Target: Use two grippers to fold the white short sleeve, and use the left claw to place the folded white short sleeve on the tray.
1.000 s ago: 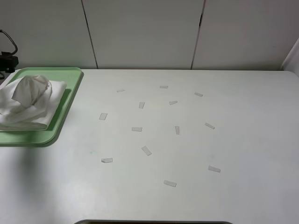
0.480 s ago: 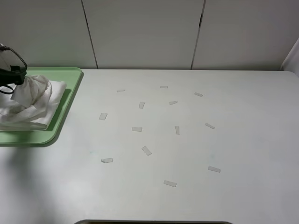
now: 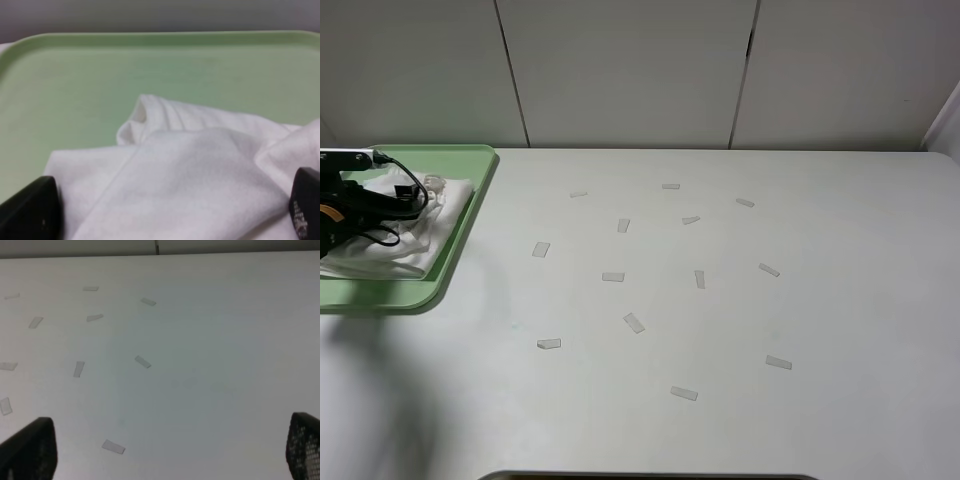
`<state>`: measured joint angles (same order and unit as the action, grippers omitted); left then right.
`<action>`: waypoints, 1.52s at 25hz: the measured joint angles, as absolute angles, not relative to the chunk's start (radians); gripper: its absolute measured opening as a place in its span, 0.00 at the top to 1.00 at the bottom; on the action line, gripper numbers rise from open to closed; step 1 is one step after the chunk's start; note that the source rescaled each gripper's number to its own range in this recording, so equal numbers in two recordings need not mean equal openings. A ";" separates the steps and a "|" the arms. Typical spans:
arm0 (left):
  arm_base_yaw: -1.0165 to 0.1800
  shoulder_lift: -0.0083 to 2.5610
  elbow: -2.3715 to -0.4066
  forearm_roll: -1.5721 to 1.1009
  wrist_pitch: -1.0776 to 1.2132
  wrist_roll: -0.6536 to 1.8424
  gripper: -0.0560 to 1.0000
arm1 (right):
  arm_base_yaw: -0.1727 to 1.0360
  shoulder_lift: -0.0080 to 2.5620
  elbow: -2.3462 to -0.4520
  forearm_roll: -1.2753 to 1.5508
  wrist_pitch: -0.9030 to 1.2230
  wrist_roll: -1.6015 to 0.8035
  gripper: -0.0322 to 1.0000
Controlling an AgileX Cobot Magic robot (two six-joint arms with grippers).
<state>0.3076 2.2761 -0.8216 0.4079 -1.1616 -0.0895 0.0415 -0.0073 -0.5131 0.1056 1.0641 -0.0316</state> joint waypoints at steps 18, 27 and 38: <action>0.248 2.034 -0.603 0.313 -1.205 -0.022 0.09 | 0.041 -0.007 -0.513 0.106 1.064 -0.032 0.00; 0.248 1.373 -0.521 0.270 -1.055 0.000 0.09 | 0.041 -0.007 -0.513 0.106 1.064 -0.032 0.00; 0.248 0.729 -0.547 0.194 -0.011 -0.075 0.09 | 0.041 -0.007 -0.513 0.106 1.064 -0.032 0.00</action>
<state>0.2480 0.7288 -0.5471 0.1936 -0.0110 -0.0747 0.0415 -0.0073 -0.5131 0.1056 1.0641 -0.0316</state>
